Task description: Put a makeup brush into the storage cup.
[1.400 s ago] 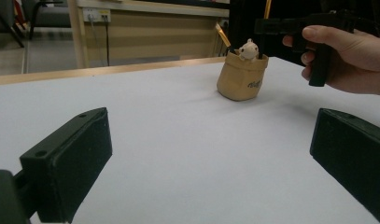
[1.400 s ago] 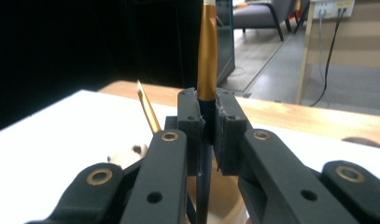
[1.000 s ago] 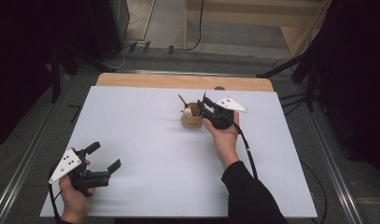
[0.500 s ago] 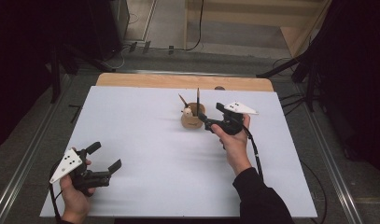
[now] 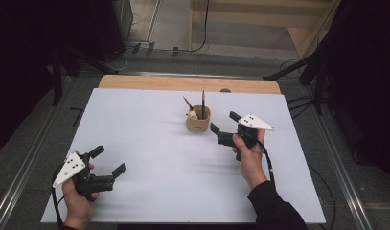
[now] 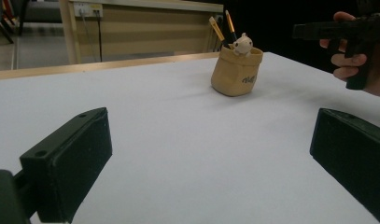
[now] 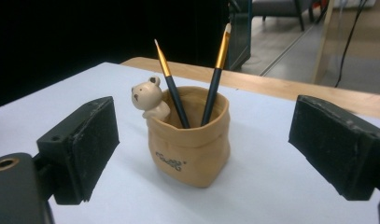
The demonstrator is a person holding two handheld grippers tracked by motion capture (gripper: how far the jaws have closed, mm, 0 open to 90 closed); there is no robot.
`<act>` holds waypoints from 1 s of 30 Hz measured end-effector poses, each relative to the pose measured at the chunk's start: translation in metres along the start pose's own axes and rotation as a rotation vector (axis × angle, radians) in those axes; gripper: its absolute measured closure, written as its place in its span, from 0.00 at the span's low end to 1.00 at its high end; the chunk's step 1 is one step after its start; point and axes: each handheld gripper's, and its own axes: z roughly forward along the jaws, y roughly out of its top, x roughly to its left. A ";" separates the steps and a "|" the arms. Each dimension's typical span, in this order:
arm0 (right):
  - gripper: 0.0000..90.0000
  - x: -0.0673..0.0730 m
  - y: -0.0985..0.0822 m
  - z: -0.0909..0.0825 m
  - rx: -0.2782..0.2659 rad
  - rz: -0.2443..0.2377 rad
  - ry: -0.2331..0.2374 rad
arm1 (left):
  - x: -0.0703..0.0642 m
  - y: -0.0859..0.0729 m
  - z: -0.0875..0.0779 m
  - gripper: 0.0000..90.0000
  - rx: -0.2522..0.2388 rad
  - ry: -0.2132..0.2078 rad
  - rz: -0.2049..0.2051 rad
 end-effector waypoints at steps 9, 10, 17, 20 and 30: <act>0.07 -0.001 -0.011 -0.014 -0.018 -0.027 -0.006 | 0.000 0.000 0.000 0.00 0.000 0.003 0.002; 0.07 0.000 -0.012 -0.016 -0.016 -0.029 -0.007 | 0.000 0.000 0.000 0.00 0.000 0.002 0.002; 0.00 -0.001 -0.019 -0.028 -0.011 -0.043 0.012 | 0.000 0.000 0.000 0.00 0.001 0.004 0.002; 0.00 -0.002 -0.022 -0.032 0.000 -0.047 0.009 | -0.001 0.000 0.000 0.00 -0.002 0.003 -0.001; 0.00 -0.006 -0.033 -0.048 0.000 -0.054 -0.003 | -0.001 0.000 0.000 0.00 0.002 0.003 0.001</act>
